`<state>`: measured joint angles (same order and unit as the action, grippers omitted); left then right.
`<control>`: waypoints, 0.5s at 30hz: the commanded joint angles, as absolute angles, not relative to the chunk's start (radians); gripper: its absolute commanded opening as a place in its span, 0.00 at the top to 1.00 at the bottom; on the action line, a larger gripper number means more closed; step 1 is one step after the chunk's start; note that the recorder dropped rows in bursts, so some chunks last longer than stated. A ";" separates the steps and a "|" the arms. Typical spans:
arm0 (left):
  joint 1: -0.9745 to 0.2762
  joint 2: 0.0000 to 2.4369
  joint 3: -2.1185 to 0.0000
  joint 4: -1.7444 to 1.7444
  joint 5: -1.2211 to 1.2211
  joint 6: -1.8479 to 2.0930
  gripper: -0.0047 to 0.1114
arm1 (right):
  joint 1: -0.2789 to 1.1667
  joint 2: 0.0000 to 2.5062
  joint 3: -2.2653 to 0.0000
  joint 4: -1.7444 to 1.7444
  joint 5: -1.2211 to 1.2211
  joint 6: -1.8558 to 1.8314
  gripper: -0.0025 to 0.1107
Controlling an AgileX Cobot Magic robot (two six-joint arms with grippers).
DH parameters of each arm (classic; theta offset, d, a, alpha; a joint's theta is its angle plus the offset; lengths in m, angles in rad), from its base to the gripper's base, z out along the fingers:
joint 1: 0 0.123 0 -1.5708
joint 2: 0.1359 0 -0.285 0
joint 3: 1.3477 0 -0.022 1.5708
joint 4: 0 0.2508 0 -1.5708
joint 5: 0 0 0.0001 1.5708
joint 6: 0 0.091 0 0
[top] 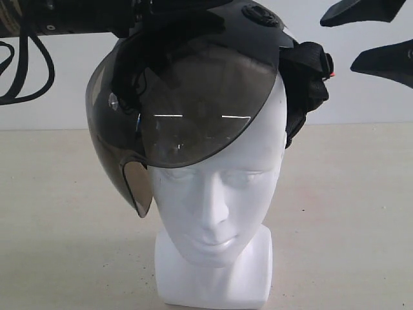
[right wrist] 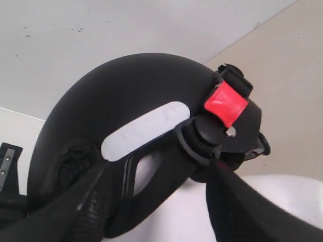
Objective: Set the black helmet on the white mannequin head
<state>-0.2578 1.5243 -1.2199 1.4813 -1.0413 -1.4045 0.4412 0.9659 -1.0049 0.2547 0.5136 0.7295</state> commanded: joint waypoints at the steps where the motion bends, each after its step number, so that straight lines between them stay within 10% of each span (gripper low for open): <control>1: -0.289 1.559 -1.188 1.649 -1.046 -1.443 0.92 | 0.438 0.985 -1.013 0.367 0.495 0.722 0.50; 15: -0.289 1.559 -1.188 1.649 -1.048 -1.443 0.92 | 0.438 1.010 -1.010 0.309 0.502 0.865 0.50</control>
